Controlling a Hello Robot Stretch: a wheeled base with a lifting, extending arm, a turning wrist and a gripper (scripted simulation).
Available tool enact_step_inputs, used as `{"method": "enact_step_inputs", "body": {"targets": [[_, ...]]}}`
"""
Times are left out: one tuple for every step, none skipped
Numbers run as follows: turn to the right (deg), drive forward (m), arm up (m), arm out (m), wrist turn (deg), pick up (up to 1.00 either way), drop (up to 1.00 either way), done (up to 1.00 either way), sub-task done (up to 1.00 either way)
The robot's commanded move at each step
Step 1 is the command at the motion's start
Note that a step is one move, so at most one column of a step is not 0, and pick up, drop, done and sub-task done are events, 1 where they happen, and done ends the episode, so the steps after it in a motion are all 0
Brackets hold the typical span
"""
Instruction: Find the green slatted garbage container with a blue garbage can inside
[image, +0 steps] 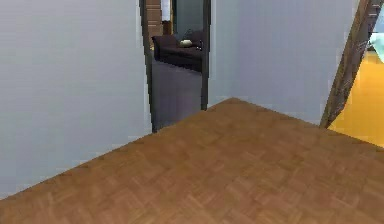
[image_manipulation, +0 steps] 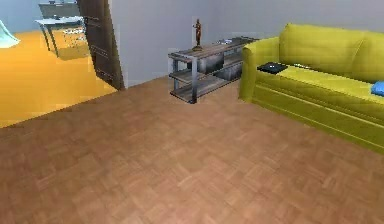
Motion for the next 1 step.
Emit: {"method": "enact_step_inputs", "body": {"targets": [[0.0, 1.00, 0.00, 0.00, 0.0, 0.00, 0.00, 0.00, 0.00]]}}
